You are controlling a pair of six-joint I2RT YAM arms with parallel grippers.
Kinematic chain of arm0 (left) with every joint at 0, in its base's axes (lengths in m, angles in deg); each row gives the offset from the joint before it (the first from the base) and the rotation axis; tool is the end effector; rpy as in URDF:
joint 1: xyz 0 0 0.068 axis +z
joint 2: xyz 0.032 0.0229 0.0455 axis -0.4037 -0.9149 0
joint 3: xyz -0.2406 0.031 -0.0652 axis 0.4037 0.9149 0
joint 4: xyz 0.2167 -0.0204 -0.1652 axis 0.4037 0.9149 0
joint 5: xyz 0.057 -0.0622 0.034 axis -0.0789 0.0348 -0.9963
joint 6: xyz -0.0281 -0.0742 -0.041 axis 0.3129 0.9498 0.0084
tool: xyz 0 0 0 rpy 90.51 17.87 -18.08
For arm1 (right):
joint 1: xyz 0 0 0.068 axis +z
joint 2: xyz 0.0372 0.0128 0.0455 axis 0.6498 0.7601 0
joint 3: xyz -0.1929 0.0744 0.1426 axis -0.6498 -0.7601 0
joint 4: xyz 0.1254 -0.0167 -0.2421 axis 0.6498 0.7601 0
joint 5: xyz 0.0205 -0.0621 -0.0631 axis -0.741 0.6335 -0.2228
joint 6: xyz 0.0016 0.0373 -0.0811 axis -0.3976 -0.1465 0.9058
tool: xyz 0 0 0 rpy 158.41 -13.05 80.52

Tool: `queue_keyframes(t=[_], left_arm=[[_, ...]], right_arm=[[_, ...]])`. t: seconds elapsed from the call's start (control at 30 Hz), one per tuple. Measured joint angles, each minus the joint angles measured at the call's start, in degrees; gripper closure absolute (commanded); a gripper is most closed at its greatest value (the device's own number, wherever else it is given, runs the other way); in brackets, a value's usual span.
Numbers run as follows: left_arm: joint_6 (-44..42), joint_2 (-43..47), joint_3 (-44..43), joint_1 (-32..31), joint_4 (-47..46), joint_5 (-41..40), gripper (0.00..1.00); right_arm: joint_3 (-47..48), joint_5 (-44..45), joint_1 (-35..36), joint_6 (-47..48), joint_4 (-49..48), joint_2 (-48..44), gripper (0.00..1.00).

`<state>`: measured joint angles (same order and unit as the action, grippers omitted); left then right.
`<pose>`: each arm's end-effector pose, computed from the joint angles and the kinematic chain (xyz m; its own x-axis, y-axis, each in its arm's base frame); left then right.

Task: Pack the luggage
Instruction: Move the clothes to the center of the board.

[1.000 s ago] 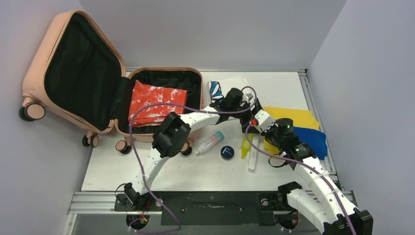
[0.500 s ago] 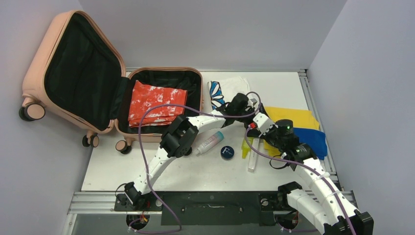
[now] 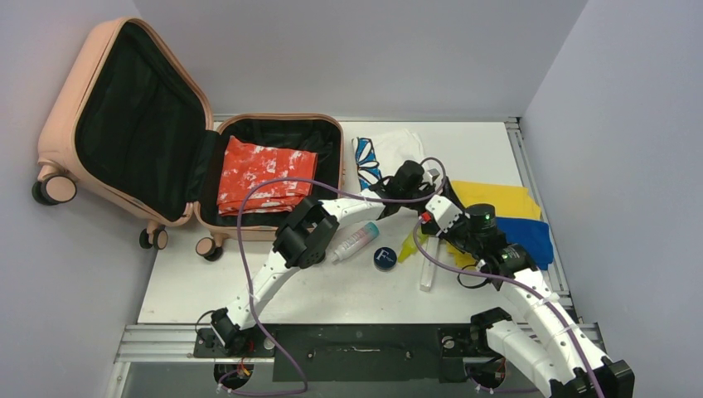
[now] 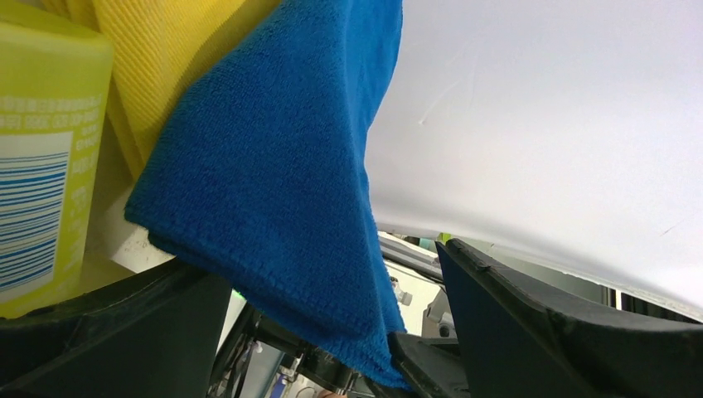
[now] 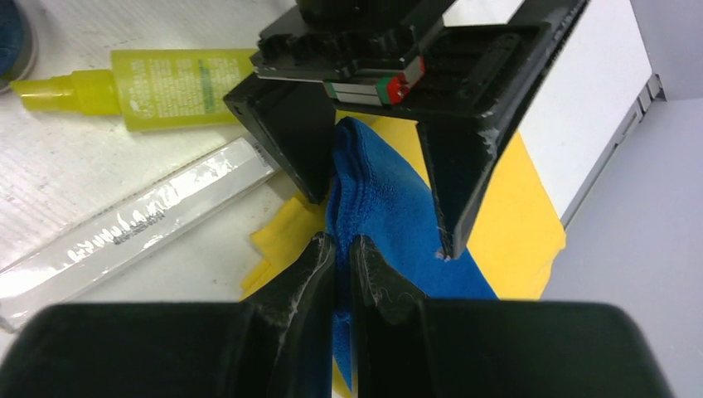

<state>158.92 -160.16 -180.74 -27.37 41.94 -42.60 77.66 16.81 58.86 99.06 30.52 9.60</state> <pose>0.3271 -0.4911 0.1126 -0.9851 0.0471 0.1656 -0.1399 0.3420 -0.9292 0.2198 0.0800 0.1970 -0.2785 -0.6963 -0.6615 -0.6553 0.6413 -0.3991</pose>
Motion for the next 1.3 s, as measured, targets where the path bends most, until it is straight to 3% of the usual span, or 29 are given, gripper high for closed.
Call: queue_keyframes(t=[0.23, 0.67, 1.23, 1.3], left_arm=[[0.3, -0.5, 0.0, -0.2, -2.5, 0.0, 0.02], [-0.8, 1.9, 4.8, 0.7, -4.0, 0.3, 0.03], [0.7, 1.5, 3.5, -0.8, -2.3, -0.2, 0.01], [0.7, 1.4, 3.3, -0.9, -2.3, -0.2, 0.08]], right_arm=[[0.0, -1.1, 0.8, 0.0, 0.5, 0.6, 0.95], [-1.3, 10.7, 0.9, -1.0, -7.2, -2.0, 0.95], [-1.3, 3.7, 0.9, -0.3, -2.4, -1.7, 0.95], [-1.3, 2.7, 0.9, 0.2, -1.4, -1.7, 0.95]])
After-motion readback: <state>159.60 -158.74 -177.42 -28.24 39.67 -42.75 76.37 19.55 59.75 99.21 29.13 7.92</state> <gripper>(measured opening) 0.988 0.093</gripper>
